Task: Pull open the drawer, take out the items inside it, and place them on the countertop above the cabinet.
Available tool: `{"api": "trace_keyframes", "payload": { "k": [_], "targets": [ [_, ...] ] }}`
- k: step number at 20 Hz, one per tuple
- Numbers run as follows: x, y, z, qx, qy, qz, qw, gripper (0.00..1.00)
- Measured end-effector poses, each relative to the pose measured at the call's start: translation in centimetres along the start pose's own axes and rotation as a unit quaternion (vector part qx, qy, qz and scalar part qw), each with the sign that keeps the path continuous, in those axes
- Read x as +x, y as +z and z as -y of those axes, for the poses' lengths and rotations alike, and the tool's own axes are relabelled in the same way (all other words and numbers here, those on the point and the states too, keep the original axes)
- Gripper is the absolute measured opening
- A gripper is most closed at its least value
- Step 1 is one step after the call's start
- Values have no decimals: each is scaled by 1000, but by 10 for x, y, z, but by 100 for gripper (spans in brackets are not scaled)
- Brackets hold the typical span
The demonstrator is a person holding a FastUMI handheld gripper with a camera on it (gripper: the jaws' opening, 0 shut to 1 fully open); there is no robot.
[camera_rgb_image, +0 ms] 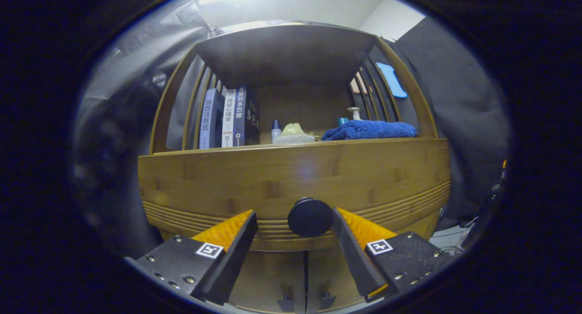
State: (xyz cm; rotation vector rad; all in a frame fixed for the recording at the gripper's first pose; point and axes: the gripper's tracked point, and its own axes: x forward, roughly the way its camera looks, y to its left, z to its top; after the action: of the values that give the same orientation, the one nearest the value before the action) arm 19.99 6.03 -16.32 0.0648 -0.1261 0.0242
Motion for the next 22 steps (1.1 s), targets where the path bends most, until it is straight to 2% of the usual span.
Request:
{"api": "trace_keyframes", "payload": {
  "k": [14,22],
  "targets": [
    [14,-1,-2,-10,-5,-39,999,99],
    [6,7,8,1,-23,-82,996,97]
  ]
}}
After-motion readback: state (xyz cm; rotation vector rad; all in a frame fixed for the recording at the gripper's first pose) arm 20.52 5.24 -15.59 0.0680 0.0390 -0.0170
